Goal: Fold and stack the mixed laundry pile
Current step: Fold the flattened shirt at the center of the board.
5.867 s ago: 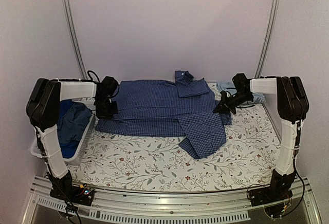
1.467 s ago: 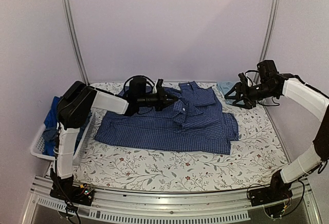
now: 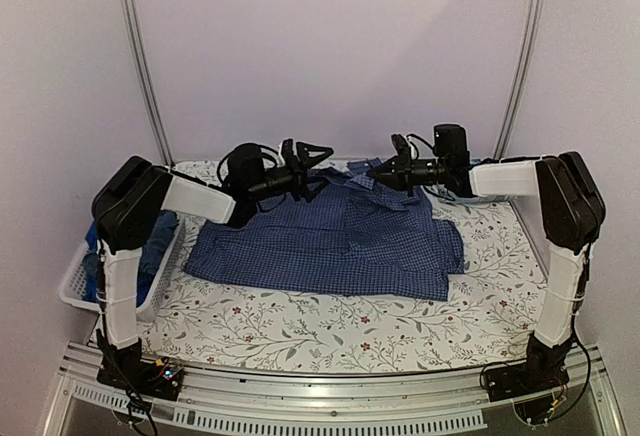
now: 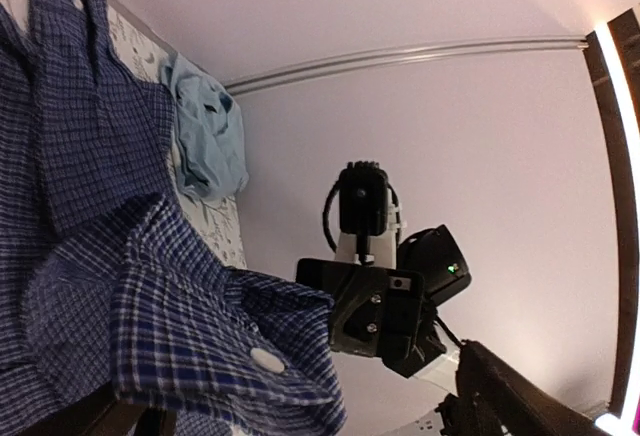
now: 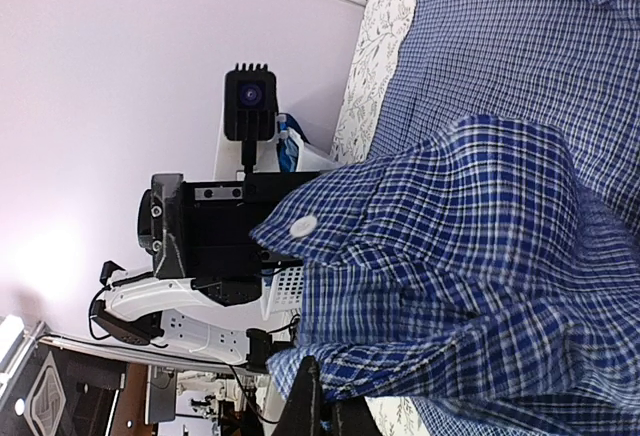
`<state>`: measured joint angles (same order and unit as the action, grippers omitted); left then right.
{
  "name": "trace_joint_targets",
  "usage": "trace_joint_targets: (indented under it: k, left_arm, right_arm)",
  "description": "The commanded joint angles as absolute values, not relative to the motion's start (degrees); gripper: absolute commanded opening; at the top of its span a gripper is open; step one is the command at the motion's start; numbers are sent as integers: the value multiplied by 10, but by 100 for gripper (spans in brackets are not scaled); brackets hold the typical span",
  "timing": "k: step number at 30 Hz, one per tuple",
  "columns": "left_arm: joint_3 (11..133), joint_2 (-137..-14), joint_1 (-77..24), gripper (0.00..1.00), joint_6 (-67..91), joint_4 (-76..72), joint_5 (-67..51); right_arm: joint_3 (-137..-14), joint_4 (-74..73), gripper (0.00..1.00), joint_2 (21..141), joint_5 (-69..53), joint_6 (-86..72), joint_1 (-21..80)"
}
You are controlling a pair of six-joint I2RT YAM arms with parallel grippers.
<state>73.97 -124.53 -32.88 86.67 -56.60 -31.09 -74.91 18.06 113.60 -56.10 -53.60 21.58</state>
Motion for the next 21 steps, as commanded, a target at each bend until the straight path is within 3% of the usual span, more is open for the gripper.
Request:
trace_joint_targets:
  k: [1, 4, 7, 14, 21]
  left_arm:
    - [753, -1119, -278, 100, 593, -261, -233]
    - [805, -1098, -266, 100, 481, -109, -204]
    - [817, -1088, -263, 100, 479, -54, -223]
    - [766, -1056, -324, 100, 590, -102, -227]
    - [784, -1103, -361, 100, 718, -186, -214]
  right_arm:
    - [-834, 128, 0, 1121, -563, -538, 179]
    - [-902, 62, 0, 1153, -577, -503, 177]
    - [-919, 51, 0, 1171, -585, -495, 178]
    - [-912, 46, 0, 1173, -581, -490, 188]
    - [-902, 50, 0, 1174, -585, -486, 210]
